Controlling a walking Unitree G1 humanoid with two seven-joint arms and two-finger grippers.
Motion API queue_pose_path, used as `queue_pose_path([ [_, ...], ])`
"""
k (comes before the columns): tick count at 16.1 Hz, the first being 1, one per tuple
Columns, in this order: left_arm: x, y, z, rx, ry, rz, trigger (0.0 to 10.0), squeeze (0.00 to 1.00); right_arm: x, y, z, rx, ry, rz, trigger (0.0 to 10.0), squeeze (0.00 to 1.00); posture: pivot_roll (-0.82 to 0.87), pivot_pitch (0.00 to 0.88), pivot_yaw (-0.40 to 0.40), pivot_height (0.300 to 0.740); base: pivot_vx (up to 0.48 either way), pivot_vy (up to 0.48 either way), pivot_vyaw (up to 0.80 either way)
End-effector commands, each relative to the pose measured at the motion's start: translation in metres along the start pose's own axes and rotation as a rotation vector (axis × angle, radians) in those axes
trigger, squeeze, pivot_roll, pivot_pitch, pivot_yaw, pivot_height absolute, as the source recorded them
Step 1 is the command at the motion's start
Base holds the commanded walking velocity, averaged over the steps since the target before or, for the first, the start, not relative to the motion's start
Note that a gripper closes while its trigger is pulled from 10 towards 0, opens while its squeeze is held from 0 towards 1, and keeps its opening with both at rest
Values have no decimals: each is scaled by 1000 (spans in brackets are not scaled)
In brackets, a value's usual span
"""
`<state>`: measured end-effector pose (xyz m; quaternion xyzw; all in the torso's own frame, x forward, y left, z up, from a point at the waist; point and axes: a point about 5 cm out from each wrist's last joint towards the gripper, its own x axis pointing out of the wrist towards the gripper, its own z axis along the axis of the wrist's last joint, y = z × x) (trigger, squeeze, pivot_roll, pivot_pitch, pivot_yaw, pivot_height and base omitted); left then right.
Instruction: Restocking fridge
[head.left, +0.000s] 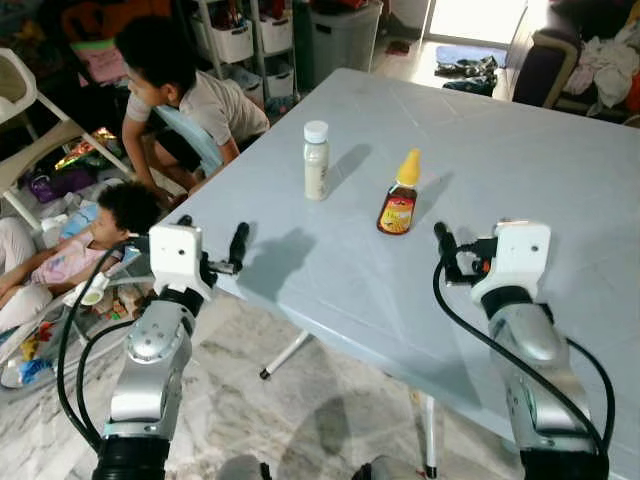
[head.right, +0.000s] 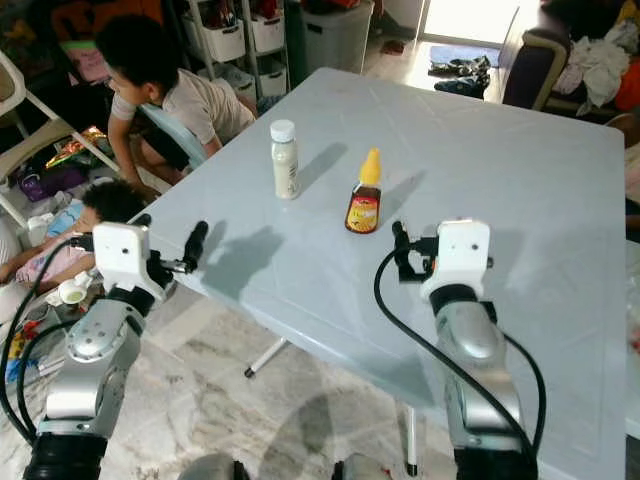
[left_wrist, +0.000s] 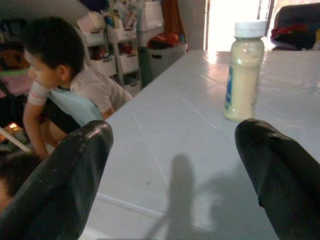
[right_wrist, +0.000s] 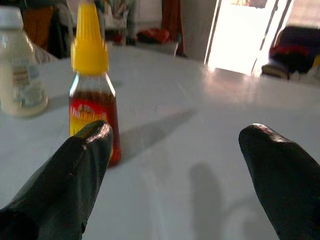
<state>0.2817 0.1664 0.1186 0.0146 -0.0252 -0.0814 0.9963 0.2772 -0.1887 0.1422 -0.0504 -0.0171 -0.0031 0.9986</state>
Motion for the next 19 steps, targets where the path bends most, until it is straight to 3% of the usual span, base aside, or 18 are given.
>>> queue_pose_path([
  [1, 0, -2, 3, -4, -1, -14, 10000, 0, 10, 4, 8, -8, -33, 20, 10000, 0, -71, 0, 27, 716, 0, 0, 0],
  [6, 0, -4, 6, 1, 1, -29, 10000, 0, 46, 19, 27, -4, -83, 86, 10000, 0, -49, 0, 27, 716, 0, 0, 0],
  [9, -3, -3, 7, 5, 7, -30, 10000, 0, 51, 27, 24, -13, -72, 125, 10000, 0, -40, 0, 29, 716, 0, 0, 0],
  [16, -10, -1, 8, 10, 27, -35, 10000, 0, 62, 28, 26, -37, -82, 126, 10000, 0, -30, 31, 38, 716, 0, 0, 0],
  [19, -14, -1, 8, 17, 44, -44, 10000, 0, 73, 33, 28, -38, -90, 138, 10000, 0, -15, 58, 46, 716, 0, 0, 0],
])
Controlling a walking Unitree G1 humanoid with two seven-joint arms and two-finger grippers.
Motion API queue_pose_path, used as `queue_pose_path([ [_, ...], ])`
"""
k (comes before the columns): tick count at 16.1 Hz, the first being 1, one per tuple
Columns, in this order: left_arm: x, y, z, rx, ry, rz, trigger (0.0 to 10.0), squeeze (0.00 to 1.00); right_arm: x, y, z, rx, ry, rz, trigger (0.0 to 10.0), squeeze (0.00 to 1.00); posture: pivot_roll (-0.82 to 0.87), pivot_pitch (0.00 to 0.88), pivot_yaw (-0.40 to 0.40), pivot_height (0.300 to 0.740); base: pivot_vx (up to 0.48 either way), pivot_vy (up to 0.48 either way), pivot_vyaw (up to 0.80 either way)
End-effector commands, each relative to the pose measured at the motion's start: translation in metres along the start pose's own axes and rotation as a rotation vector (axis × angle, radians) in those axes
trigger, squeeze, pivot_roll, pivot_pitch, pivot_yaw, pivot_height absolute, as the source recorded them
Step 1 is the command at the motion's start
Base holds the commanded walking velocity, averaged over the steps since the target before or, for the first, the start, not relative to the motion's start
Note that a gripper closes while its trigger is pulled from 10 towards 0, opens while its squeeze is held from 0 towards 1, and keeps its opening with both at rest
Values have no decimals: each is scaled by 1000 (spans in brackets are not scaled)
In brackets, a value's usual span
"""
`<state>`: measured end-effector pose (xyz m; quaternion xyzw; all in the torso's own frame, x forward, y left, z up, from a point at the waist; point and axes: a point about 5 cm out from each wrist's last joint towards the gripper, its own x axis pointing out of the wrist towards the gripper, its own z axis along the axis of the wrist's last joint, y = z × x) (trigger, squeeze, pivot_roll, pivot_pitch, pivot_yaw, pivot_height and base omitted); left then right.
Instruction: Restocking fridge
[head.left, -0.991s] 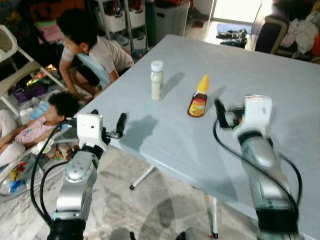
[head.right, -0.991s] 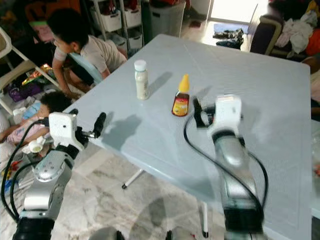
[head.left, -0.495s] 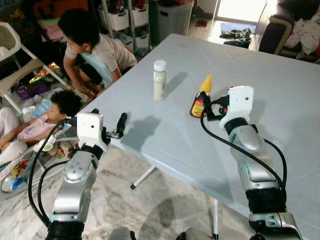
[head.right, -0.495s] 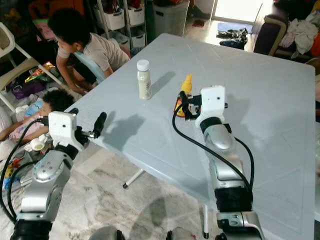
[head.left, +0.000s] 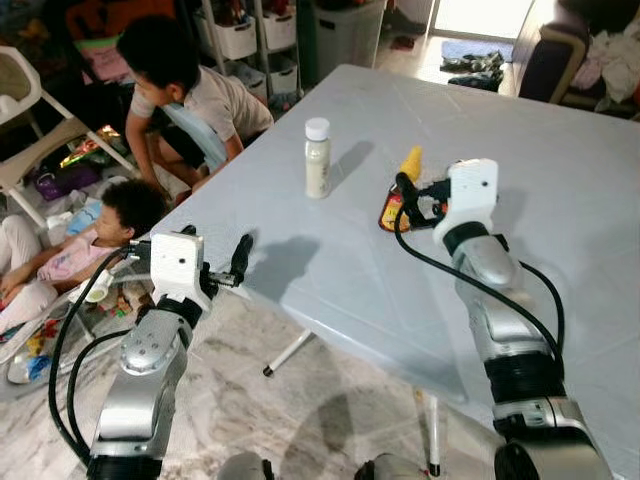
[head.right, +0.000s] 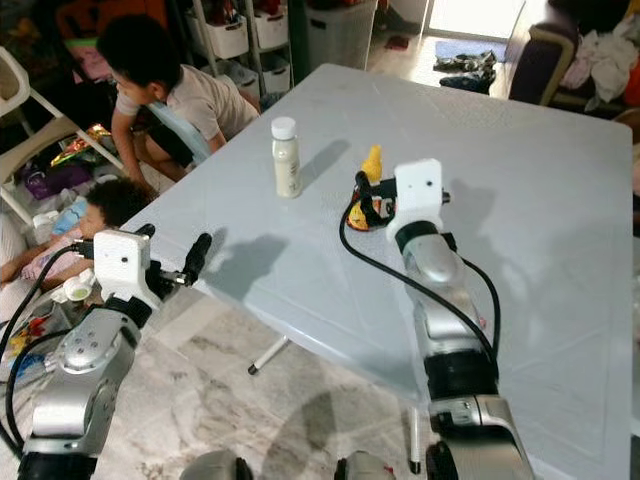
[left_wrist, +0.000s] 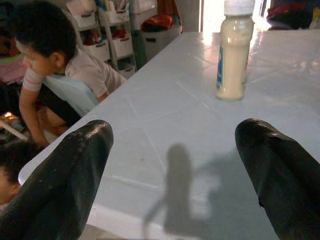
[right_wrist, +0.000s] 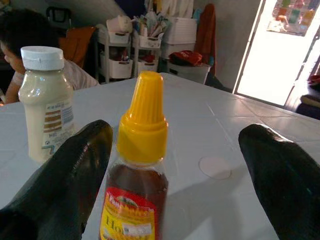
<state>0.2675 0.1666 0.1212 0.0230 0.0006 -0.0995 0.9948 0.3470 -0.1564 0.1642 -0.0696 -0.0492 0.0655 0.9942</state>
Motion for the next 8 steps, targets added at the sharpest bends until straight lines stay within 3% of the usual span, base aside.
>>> queue_pose_path([
  [1, -2, 2, 4, 8, -3, -9, 10000, 0, 8, 3, 6, -13, -22, 7, 10000, 0, -11, 71, 49, 716, 0, 0, 0],
  [5, -4, 3, 4, 13, 11, -18, 10000, 0, 21, 5, 9, -18, -16, 56, 10000, 0, -6, 100, 59, 716, 0, 0, 0],
  [6, -4, 2, 5, 13, 18, -23, 10000, 0, 28, 6, 10, -29, -13, 69, 0, 0, -3, 105, 61, 716, 0, 0, 0],
  [8, -3, 2, 6, 15, 21, -26, 10000, 0, 34, 7, 13, -37, -24, 70, 0, 0, -1, 100, 63, 716, 0, 0, 0],
])
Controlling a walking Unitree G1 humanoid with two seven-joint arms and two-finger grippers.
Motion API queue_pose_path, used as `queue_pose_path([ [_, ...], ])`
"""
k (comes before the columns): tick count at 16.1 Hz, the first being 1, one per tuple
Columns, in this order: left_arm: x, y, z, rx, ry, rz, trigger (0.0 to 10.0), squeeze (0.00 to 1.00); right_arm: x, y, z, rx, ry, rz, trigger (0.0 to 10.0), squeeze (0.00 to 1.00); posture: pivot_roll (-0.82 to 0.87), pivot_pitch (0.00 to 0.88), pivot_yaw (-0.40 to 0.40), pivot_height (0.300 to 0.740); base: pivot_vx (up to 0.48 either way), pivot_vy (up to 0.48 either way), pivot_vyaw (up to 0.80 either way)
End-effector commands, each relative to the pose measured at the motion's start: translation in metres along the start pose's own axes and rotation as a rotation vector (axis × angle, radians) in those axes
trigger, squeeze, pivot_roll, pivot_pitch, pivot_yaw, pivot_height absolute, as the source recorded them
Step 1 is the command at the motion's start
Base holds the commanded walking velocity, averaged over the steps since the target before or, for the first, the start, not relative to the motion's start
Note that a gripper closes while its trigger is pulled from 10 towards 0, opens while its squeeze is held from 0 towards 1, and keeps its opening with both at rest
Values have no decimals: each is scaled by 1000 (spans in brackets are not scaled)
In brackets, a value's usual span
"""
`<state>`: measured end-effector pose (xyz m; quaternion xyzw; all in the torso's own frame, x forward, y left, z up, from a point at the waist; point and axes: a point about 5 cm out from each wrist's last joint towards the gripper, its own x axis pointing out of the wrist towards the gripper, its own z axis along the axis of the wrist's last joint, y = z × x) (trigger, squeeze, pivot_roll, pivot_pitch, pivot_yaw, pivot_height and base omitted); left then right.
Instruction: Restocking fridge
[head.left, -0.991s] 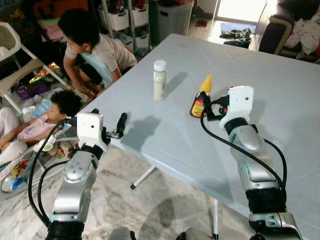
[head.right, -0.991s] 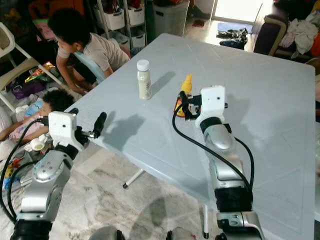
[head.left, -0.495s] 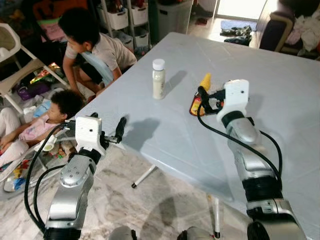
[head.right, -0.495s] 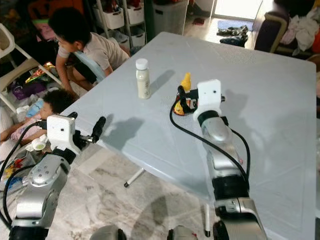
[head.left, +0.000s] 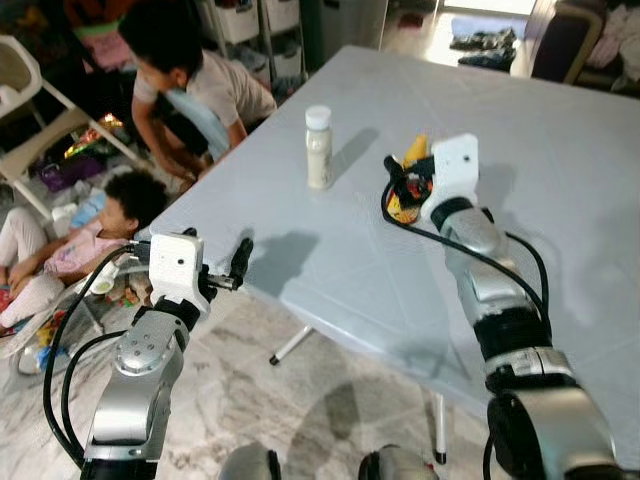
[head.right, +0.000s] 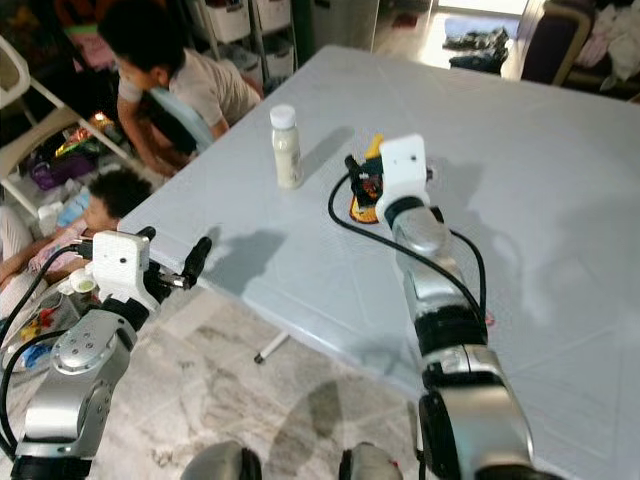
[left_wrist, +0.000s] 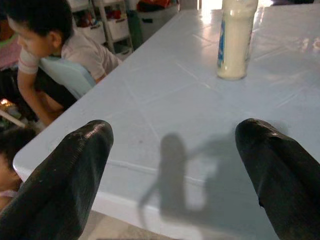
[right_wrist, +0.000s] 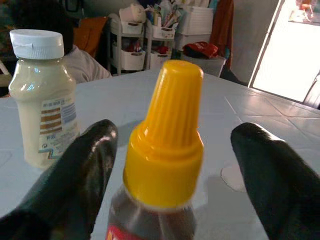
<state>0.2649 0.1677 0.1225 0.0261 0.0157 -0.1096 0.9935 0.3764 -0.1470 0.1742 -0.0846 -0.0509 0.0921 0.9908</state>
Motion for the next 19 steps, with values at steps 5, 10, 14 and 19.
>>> queue_pose_path([
  [5, 2, 0, 6, 12, -14, -2, 10000, 0, 2, 5, 1, -11, -31, 42, 0, 0, 7, 82, 58, 716, 0, 0, 0],
  [10, 4, 3, 7, 16, -21, 12, 10000, 0, 1, 11, -2, -11, -39, 63, 0, 0, 6, 60, 46, 716, 0, 0, 0],
  [14, 8, -1, 7, 12, -25, 7, 10000, 0, 1, 8, -1, -14, -43, 64, 0, 0, -5, 49, 46, 716, 0, 0, 0],
  [19, 6, -1, -1, 1, 17, 58, 10000, 0, -14, 9, 6, 7, -102, 62, 0, 0, -4, 0, 48, 716, 0, 0, 0],
])
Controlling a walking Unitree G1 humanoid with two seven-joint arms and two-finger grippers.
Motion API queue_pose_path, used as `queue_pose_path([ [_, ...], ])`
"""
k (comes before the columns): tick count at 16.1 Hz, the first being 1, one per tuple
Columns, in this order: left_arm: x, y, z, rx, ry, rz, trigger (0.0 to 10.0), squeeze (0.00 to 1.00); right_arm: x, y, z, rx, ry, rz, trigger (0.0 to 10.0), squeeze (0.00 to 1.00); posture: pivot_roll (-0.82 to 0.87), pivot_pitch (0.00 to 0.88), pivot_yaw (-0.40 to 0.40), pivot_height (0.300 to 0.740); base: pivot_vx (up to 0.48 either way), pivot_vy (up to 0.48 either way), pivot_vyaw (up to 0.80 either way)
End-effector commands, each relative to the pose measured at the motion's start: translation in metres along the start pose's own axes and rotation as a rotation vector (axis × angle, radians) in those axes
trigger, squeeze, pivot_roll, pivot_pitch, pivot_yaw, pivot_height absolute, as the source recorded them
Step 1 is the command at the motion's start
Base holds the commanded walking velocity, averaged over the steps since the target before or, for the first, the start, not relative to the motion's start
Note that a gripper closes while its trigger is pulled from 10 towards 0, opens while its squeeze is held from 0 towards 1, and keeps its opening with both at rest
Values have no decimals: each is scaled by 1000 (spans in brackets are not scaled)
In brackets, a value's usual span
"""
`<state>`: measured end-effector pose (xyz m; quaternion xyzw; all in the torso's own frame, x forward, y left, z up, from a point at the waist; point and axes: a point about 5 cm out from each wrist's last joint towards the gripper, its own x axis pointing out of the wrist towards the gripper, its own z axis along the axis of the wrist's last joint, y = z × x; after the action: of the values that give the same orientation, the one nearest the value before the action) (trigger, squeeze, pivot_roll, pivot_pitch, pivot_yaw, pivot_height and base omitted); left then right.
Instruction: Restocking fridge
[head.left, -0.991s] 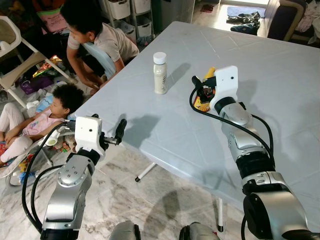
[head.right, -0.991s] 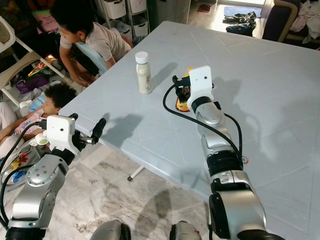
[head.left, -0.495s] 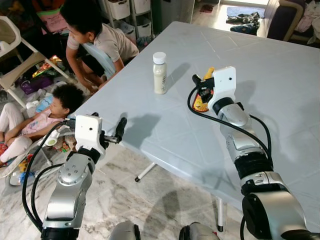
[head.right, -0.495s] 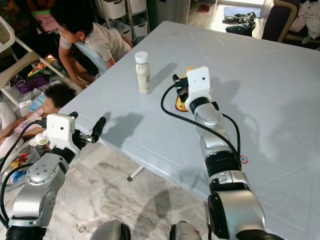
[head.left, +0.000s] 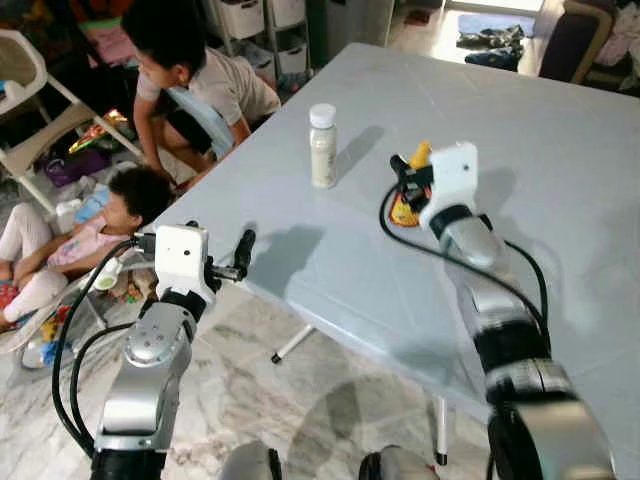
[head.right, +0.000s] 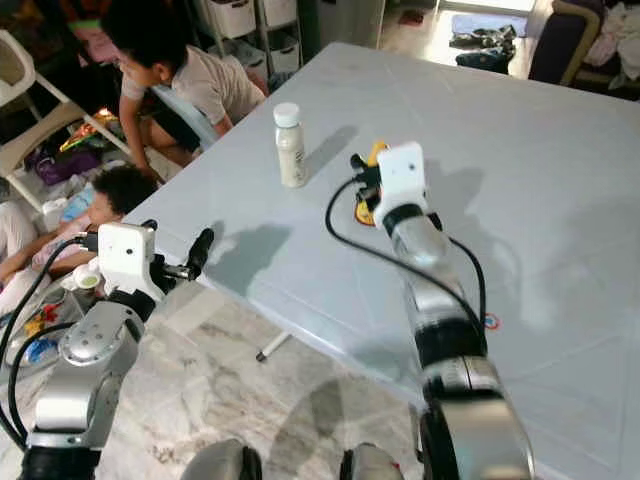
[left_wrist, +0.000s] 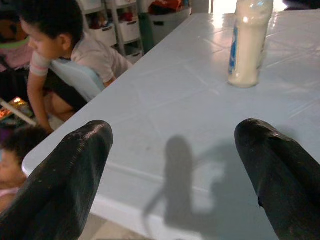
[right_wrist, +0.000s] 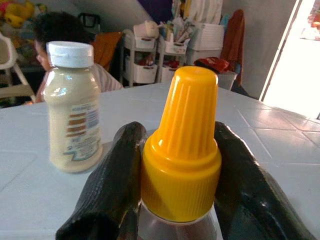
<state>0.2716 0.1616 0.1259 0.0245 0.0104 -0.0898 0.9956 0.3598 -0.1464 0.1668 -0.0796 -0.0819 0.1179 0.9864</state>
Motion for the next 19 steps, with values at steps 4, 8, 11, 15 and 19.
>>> queue_pose_path([
  [4, 8, 2, -5, -2, 7, 39, 10000, 0, -24, 6, 27, 131, -99, 15, 10000, 0, -25, 0, 32, 716, 0, 0, 0],
  [8, 19, -3, -2, -15, -20, 58, 10000, 0, -51, 4, 12, 135, 5, -34, 10000, 0, -42, 0, 18, 716, -225, 0, 0],
  [11, 20, -6, -7, -34, -23, 66, 10000, 0, -47, -9, 6, 139, 62, -85, 10000, 0, -38, 0, -13, 716, -301, 0, 0],
  [15, 23, 4, -7, -33, -45, 118, 10000, 0, -43, -7, 3, 223, 118, -7, 10000, 0, -30, 0, -47, 716, -307, 0, 0],
  [19, 17, 9, -8, -11, -46, 123, 10000, 0, -48, 4, -3, 166, 156, 15, 10000, 0, -12, 0, -36, 716, -305, 0, 0],
])
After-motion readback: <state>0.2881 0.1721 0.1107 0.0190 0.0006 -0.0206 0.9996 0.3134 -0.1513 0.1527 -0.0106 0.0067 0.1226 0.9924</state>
